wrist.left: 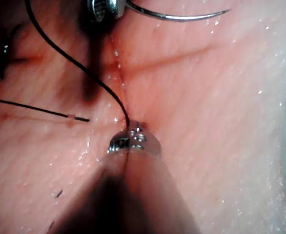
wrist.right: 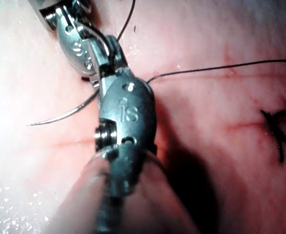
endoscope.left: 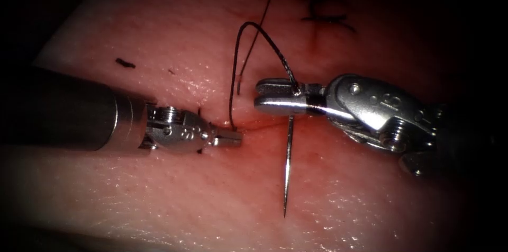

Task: Wound Closure
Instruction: Insert left hand into wound and widen opening

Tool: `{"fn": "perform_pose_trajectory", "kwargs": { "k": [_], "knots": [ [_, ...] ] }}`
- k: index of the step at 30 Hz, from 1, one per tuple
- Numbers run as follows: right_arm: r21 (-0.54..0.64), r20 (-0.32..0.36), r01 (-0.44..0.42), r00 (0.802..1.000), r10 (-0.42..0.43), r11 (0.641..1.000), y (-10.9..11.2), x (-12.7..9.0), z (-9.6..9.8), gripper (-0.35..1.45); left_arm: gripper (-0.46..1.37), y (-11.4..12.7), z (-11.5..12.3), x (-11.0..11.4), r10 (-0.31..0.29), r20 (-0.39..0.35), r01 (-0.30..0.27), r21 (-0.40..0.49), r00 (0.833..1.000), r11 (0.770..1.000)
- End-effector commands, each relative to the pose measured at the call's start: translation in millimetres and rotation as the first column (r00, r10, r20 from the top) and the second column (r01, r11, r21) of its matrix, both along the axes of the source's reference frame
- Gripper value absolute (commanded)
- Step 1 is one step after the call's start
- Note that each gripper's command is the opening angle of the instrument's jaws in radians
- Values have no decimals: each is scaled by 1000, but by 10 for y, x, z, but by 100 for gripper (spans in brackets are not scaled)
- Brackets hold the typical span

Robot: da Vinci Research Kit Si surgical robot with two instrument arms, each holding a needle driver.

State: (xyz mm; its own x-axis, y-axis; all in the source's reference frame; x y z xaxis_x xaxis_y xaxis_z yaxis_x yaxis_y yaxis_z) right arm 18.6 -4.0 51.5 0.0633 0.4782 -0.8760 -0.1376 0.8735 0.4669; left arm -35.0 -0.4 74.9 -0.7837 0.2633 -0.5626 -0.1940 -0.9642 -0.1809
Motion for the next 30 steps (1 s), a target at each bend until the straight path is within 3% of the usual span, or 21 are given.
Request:
{"fn": "perform_pose_trajectory", "kwargs": {
  "k": [1,11,16,19,27,30],
  "knots": [
    [-8,2,-3,1000,3,1000,1,0,1,-35,-35,3,2,1,-2,-15,2,6,1000,1000],
    [-26,-4,5,1000,-5,1000,-2,9,0,-35,-35,9,9,5,-56,-72,58,25,996,998],
    [-32,4,-2,1000,3,999,-1,8,1,-35,-35,1,12,0,-34,-147,50,107,989,993],
    [-38,5,-2,1000,2,999,-1,8,1,-35,-35,-2,16,0,-43,-207,74,145,977,987],
    [-45,5,-1,1000,1,999,-2,9,1,-35,-35,-21,40,-2,-24,-419,128,222,908,967],
    [-45,5,-1,1000,1,999,-2,9,1,-35,-35,-29,49,-2,57,-451,76,271,891,960]
  ]
}}
